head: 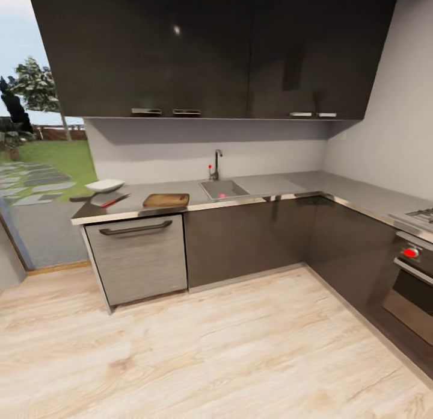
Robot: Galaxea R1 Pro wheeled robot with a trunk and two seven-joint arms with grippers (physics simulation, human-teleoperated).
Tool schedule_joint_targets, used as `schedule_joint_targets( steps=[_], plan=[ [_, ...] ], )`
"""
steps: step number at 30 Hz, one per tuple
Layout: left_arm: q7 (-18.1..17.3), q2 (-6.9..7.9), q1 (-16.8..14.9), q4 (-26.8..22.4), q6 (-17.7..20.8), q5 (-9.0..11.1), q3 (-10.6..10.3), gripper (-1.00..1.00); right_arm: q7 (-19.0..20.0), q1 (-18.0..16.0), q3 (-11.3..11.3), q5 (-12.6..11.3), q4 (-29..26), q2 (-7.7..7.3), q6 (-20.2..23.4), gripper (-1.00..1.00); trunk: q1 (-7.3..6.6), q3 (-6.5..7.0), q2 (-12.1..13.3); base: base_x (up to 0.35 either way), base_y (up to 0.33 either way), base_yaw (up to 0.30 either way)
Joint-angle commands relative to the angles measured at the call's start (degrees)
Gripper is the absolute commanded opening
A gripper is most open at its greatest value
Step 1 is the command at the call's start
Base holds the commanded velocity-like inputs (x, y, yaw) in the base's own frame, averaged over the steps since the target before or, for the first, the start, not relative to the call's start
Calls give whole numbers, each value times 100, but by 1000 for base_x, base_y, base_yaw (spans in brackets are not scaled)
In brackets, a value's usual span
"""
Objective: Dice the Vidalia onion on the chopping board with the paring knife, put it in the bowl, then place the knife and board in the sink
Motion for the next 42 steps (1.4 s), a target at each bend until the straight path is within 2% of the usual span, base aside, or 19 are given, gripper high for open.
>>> schedule_joint_targets(
  steps=[1, 26, 42],
  plan=[
    [2, -1, 1, -5, -10, 0, 5, 100, -22, -4, 3, 4, 3, 1, -16, 100, 0, -5, -3, 0, 0, 276],
    [2, -1, 1, -3, -5, 0, 5, 100, -22, -4, 3, 4, 3, 1, -16, 100, 0, -5, -3, 2, -4, 277],
    [2, -9, 1, -1, -3, 0, 5, 100, -22, -4, 4, 4, 3, 1, -16, 100, 0, -5, -3, 182, -189, 277]
  ],
)
